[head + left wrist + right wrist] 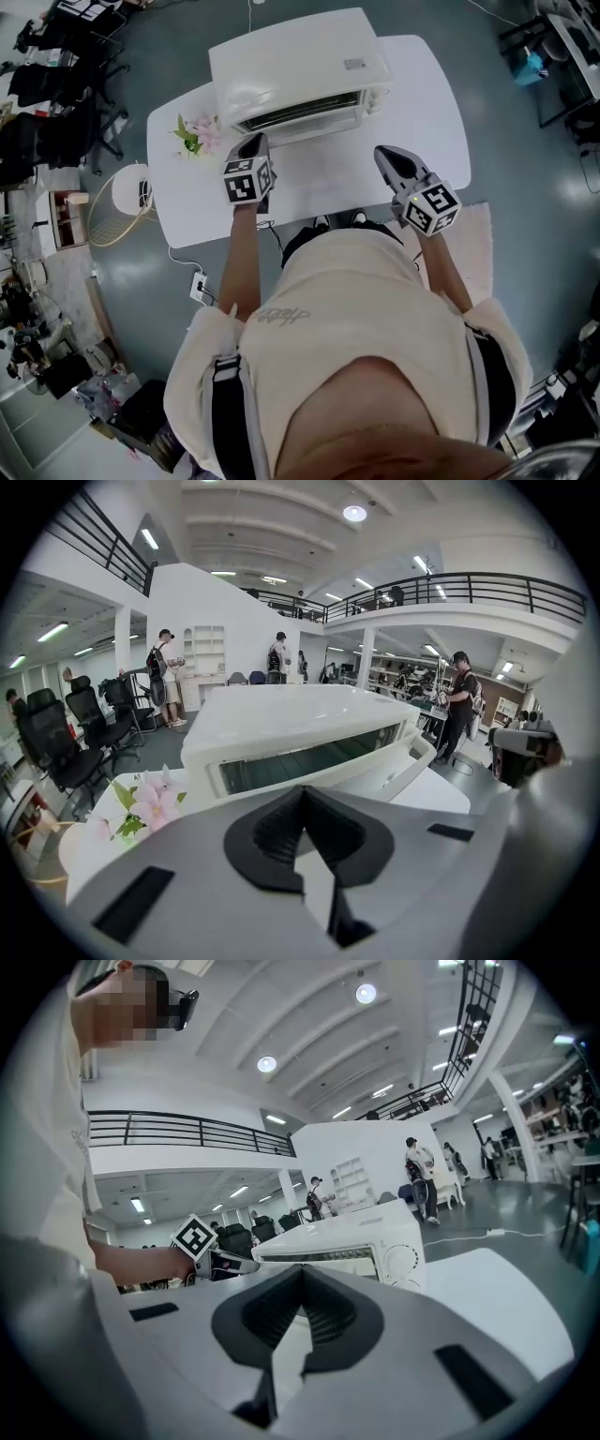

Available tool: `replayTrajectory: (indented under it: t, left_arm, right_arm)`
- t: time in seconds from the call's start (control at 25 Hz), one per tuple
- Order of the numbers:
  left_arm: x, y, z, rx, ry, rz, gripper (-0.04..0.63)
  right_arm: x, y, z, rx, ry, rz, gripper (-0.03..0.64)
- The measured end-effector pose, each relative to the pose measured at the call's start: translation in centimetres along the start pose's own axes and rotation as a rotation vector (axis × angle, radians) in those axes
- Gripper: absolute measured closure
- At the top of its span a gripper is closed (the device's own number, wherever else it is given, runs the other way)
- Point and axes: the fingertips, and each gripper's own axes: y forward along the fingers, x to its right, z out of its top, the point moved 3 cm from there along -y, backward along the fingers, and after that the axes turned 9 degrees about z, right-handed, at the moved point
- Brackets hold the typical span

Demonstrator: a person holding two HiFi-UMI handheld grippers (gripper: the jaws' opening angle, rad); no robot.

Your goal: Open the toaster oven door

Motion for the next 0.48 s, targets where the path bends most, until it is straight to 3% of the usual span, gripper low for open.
replayTrajectory:
  t: [0.48]
  left_arm:
    - [1.4, -2.2, -4.2, -0.057, -0.057, 0.035, 0.577]
  right_arm:
    - [-0.5, 0.0, -1.0, -0.045, -0.021, 0.096, 0.611]
